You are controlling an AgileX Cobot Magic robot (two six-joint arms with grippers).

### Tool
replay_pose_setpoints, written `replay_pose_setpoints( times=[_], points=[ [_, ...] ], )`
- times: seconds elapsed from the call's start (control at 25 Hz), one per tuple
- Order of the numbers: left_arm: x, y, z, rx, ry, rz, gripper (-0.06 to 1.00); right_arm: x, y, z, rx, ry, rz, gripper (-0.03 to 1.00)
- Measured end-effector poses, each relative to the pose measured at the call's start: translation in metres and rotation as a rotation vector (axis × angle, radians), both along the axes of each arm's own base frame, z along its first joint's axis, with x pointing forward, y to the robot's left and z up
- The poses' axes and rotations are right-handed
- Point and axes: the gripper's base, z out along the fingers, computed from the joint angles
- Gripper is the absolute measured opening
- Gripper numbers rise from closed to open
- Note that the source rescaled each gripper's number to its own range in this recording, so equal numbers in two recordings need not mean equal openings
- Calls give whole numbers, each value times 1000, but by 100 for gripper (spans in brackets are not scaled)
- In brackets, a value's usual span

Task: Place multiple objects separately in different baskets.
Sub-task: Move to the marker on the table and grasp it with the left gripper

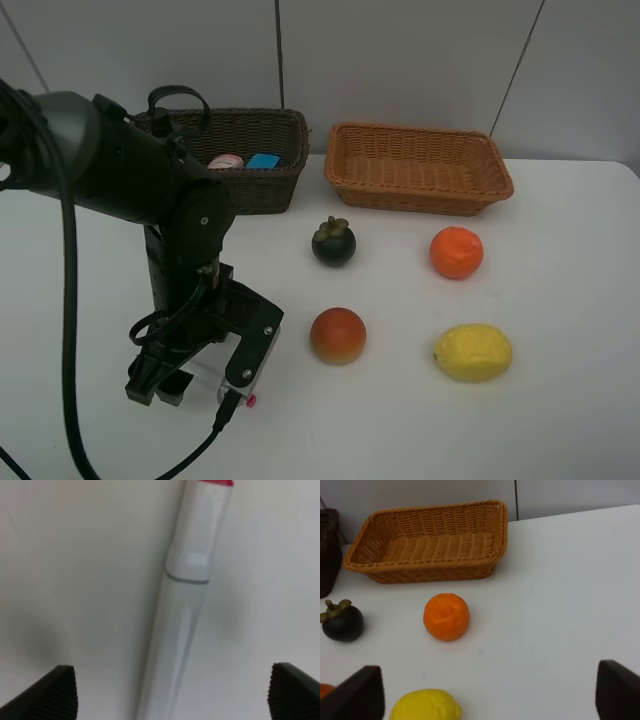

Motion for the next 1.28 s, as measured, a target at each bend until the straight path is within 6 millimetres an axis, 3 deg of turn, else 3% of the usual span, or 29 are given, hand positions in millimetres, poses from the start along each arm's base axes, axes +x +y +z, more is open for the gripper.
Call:
replay_pose_setpoints(
  times=[0.52,1.28],
  points=[
    [-14,13,-12,1,18,-75,100,0,0,0,0,0,0,99],
    [-18,10,-12,-52,20,43,100,0,0,0,0,0,0,99]
  ],
)
